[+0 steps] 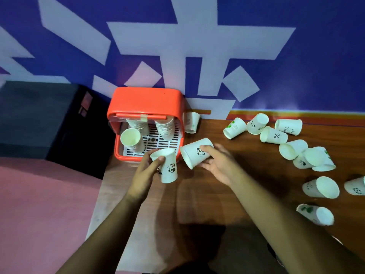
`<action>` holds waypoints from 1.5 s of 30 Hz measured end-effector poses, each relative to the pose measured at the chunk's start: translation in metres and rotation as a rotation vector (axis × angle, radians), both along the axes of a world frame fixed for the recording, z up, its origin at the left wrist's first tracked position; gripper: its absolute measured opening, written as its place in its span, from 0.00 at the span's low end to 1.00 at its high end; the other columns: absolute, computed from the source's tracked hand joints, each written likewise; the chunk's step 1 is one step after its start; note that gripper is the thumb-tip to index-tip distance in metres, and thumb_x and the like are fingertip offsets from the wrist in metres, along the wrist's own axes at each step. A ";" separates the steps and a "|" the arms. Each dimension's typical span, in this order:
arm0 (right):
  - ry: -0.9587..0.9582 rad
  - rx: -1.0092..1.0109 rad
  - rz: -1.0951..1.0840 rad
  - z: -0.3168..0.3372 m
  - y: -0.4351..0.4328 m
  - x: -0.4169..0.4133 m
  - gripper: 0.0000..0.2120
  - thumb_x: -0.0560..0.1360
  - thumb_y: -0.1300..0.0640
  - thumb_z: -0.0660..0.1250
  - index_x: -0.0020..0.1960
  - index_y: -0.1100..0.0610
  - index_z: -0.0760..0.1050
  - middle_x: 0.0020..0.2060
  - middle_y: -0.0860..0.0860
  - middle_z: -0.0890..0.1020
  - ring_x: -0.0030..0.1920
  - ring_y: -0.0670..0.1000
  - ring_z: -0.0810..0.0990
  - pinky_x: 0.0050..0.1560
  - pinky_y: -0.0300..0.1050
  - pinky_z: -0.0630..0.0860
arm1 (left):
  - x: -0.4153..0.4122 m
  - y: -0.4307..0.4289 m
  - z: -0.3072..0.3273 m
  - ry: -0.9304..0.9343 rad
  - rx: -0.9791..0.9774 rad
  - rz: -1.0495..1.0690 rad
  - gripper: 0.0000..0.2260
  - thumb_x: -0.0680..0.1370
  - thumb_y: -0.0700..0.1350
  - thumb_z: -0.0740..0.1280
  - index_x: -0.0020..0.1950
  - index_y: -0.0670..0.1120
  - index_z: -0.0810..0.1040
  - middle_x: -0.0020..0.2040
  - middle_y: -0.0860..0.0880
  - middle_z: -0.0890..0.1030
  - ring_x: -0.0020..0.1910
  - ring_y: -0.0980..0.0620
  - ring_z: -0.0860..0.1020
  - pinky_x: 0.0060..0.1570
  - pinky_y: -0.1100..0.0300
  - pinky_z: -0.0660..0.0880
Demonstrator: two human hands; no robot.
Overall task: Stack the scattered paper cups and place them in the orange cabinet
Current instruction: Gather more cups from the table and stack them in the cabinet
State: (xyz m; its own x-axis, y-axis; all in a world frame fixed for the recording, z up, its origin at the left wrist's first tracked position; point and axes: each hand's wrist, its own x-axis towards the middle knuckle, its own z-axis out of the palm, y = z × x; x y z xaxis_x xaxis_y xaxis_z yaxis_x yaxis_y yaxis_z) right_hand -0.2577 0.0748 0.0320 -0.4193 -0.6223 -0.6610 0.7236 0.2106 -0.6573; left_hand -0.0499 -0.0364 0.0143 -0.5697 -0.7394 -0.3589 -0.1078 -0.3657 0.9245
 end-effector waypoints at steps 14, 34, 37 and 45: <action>-0.001 0.011 0.219 0.010 -0.068 0.117 0.21 0.70 0.64 0.74 0.61 0.67 0.74 0.57 0.60 0.83 0.55 0.58 0.83 0.47 0.49 0.81 | 0.094 -0.088 0.007 0.032 -0.026 0.112 0.27 0.70 0.59 0.71 0.65 0.49 0.75 0.58 0.49 0.83 0.55 0.52 0.81 0.52 0.51 0.76; 0.037 -0.095 0.027 -0.014 -0.103 0.127 0.26 0.74 0.66 0.68 0.69 0.50 0.70 0.63 0.53 0.81 0.63 0.56 0.80 0.65 0.60 0.74 | 0.058 -0.155 -0.020 0.011 -0.369 -0.110 0.26 0.72 0.50 0.77 0.68 0.56 0.72 0.64 0.53 0.79 0.65 0.54 0.77 0.65 0.57 0.74; 0.140 -0.057 0.018 -0.015 -0.109 0.125 0.28 0.74 0.66 0.70 0.71 0.51 0.68 0.63 0.54 0.80 0.62 0.54 0.80 0.62 0.56 0.76 | 0.061 -0.156 -0.023 0.020 -0.413 -0.109 0.26 0.74 0.47 0.77 0.69 0.55 0.71 0.66 0.53 0.77 0.68 0.52 0.75 0.69 0.50 0.72; 0.174 -0.071 -0.005 -0.022 -0.111 0.117 0.30 0.73 0.67 0.71 0.72 0.53 0.67 0.63 0.56 0.80 0.62 0.54 0.80 0.64 0.58 0.75 | 0.070 -0.148 -0.029 0.048 -0.438 -0.095 0.30 0.75 0.39 0.75 0.74 0.47 0.67 0.71 0.48 0.73 0.72 0.46 0.72 0.73 0.44 0.69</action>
